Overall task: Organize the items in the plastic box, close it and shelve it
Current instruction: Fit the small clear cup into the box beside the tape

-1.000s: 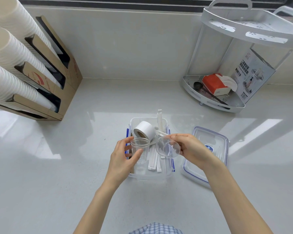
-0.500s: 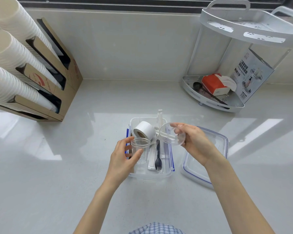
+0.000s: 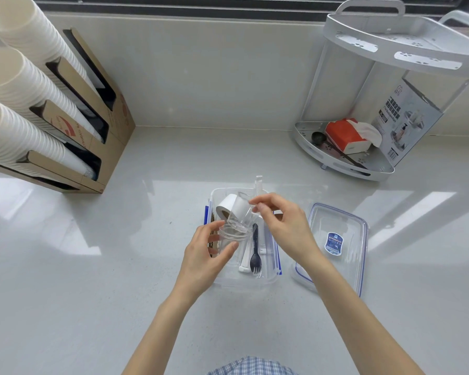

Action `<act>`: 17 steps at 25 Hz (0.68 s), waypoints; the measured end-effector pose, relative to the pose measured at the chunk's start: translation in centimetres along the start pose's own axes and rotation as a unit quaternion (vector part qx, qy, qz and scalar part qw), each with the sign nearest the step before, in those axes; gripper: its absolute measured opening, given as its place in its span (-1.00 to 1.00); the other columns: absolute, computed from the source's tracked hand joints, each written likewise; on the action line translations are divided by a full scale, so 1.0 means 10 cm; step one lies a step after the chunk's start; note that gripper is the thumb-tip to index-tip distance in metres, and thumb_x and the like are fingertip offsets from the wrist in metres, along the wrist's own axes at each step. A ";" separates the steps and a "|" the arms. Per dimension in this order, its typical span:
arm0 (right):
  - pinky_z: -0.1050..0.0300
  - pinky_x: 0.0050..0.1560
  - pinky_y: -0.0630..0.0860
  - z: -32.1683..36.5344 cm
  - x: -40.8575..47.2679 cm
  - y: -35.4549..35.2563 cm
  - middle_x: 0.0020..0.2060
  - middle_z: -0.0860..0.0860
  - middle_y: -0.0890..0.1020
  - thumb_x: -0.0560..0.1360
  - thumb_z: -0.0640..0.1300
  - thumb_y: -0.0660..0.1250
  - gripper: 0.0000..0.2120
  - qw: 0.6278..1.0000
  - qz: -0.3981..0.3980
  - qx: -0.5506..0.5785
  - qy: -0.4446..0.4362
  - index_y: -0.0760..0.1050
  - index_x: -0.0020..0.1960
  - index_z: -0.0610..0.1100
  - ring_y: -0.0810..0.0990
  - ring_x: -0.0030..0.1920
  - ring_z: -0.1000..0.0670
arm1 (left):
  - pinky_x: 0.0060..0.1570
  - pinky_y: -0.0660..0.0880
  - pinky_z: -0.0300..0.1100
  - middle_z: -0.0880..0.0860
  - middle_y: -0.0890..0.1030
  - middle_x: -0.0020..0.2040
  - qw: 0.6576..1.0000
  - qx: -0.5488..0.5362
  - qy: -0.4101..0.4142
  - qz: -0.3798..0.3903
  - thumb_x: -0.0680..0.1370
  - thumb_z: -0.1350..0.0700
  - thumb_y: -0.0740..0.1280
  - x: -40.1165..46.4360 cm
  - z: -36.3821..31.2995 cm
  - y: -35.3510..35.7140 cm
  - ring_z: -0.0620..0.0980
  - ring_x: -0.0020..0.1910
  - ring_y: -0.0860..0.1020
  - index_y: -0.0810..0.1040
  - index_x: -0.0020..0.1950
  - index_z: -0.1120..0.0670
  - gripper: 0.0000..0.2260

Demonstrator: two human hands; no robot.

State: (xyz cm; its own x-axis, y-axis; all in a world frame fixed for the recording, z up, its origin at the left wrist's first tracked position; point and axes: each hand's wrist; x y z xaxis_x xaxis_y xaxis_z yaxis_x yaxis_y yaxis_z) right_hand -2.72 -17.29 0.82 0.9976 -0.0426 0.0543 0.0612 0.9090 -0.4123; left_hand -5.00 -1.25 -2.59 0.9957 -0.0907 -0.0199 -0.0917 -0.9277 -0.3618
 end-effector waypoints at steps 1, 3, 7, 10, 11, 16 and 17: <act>0.51 -0.23 0.41 -0.01 -0.02 0.02 -0.27 0.16 0.59 0.53 -0.23 0.21 -0.80 0.999 0.021 -0.024 -0.009 0.56 -0.08 0.02 0.52 -0.24 0.31 | -0.19 0.38 -0.60 -0.28 0.40 -0.02 1.000 0.001 0.000 0.000 0.45 0.12 0.35 0.00 0.00 0.00 -0.34 -0.03 0.44 0.39 0.13 -0.07 -0.70; 0.53 -0.23 0.39 -0.01 -0.05 0.06 -0.26 0.12 0.58 0.53 -0.23 0.22 -0.81 0.996 0.071 -0.057 -0.020 0.59 -0.04 -0.06 0.50 -0.25 0.31 | -0.18 0.39 -0.59 -0.28 0.40 -0.03 1.000 0.005 0.001 -0.001 0.45 0.11 0.36 0.00 0.01 0.00 -0.32 -0.04 0.44 0.39 0.13 -0.08 -0.70; 0.54 -0.22 0.35 -0.02 -0.09 0.12 -0.31 0.24 0.48 0.53 -0.24 0.22 -0.82 0.987 0.122 -0.098 -0.042 0.59 0.00 -0.14 0.44 -0.29 0.39 | -0.18 0.40 -0.59 -0.23 0.42 0.00 1.000 -0.002 -0.008 -0.003 0.45 0.11 0.36 0.01 0.03 0.02 -0.32 -0.05 0.46 0.36 0.14 -0.10 -0.68; 0.55 -0.18 0.34 -0.05 -0.09 0.15 -0.32 0.30 0.43 0.53 -0.21 0.22 -0.81 0.982 0.143 -0.114 -0.046 0.59 0.05 -0.14 0.42 -0.28 0.39 | -0.17 0.43 -0.53 -0.14 0.44 0.05 1.000 0.002 -0.002 0.003 0.43 0.12 0.37 0.05 0.04 0.02 -0.25 -0.07 0.49 0.35 0.27 -0.05 -0.56; 0.55 -0.17 0.34 -0.05 -0.09 0.14 -0.31 0.30 0.43 0.53 -0.20 0.22 -0.80 0.981 0.149 -0.116 -0.047 0.59 0.06 -0.13 0.43 -0.27 0.39 | -0.17 0.44 -0.52 -0.12 0.45 0.05 1.000 0.014 0.004 0.004 0.43 0.11 0.38 0.07 0.04 0.02 -0.25 -0.07 0.49 0.36 0.28 -0.03 -0.56; 0.54 -0.17 0.35 -0.11 -0.03 0.12 -0.20 0.26 0.50 0.50 -0.17 0.28 -0.78 0.978 0.173 -0.111 -0.025 0.59 0.12 -0.05 0.44 -0.26 0.31 | -0.19 0.42 -0.56 -0.16 0.46 -0.05 0.998 0.061 0.011 0.015 0.43 0.05 0.37 0.13 0.04 -0.02 -0.30 -0.11 0.48 0.46 0.13 -0.05 -0.72; 0.53 -0.18 0.35 -0.12 -0.02 0.13 -0.21 0.25 0.52 0.50 -0.17 0.28 -0.78 0.979 0.173 -0.108 -0.015 0.59 0.11 -0.05 0.44 -0.28 0.31 | -0.18 0.42 -0.54 -0.14 0.47 -0.04 0.997 0.073 0.009 0.025 0.44 0.05 0.37 0.14 0.05 -0.02 -0.31 -0.11 0.48 0.47 0.14 -0.04 -0.71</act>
State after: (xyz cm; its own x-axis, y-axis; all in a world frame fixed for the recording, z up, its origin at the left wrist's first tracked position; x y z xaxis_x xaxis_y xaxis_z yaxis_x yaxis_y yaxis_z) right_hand -2.79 -16.65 -0.84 0.9584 0.2683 -0.0977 -0.2726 0.7573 -0.5935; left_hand -3.58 -0.98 -2.98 0.9892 -0.1442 -0.0249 -0.1377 -0.8596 -0.4920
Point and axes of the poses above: each hand's wrist, its own x-axis towards the middle knuckle, its own y-axis out of the palm, z = x × y
